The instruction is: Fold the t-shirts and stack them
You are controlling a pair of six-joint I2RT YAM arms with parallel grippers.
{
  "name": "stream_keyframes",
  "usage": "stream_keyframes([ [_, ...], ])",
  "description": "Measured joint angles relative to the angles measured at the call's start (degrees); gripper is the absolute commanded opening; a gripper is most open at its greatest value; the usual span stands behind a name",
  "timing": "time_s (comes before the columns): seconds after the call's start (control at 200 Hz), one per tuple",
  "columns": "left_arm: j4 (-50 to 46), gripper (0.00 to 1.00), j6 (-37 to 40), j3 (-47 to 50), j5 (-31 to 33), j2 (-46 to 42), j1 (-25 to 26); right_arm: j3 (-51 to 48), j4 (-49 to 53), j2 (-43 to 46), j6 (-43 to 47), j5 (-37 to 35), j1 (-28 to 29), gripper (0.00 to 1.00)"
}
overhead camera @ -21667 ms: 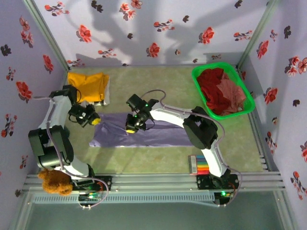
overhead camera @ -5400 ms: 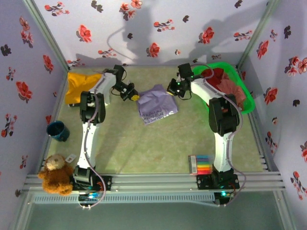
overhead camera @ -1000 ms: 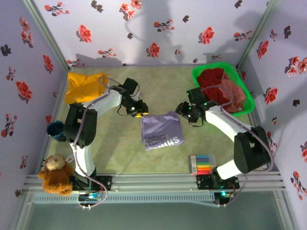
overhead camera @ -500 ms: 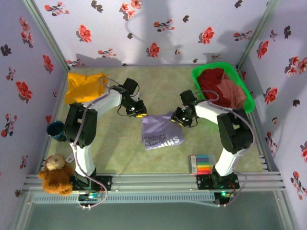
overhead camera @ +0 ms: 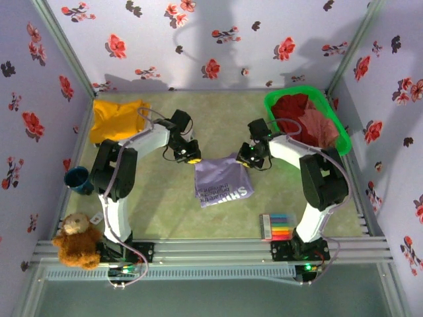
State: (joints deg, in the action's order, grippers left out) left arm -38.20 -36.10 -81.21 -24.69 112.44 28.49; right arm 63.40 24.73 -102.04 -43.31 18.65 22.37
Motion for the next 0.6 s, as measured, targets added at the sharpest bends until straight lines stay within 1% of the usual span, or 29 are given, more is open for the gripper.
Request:
stream_keyframes([
  [0.035, -0.04, 0.04, 0.17, 0.0, 0.26, 0.04, 0.0, 0.35, 0.11, -0.09, -0.02, 0.2, -0.31, 0.21],
  [0.125, -0.37, 0.03, 0.61, 0.0, 1.05, 0.11, 0.0, 2.36, 1.11, -0.48, 0.74, 0.15, -0.66, 0.42],
  [0.155, -0.5, 0.03, 0.66, -0.02, 1.18, 0.11, 0.0, 3.34, 1.51, -0.61, 1.36, -0.07, -0.7, 0.45],
  [0.245, -0.94, 0.03, 0.68, -0.13, 1.68, 0.13, 0.0, 5.88, 2.89, -0.68, 2.45, -0.92, -0.74, 0.45],
  [0.325, -1.33, 0.03, 0.68, -0.63, 1.79, 0.44, 0.0, 7.45, 3.91, -0.74, 3.34, -1.31, -0.74, 0.44],
  [0.6, -1.7, 0.03, 0.92, -1.7, 2.19, 1.51, 0.0, 7.61, 3.98, -2.78, 3.96, -1.22, -1.01, 0.44],
])
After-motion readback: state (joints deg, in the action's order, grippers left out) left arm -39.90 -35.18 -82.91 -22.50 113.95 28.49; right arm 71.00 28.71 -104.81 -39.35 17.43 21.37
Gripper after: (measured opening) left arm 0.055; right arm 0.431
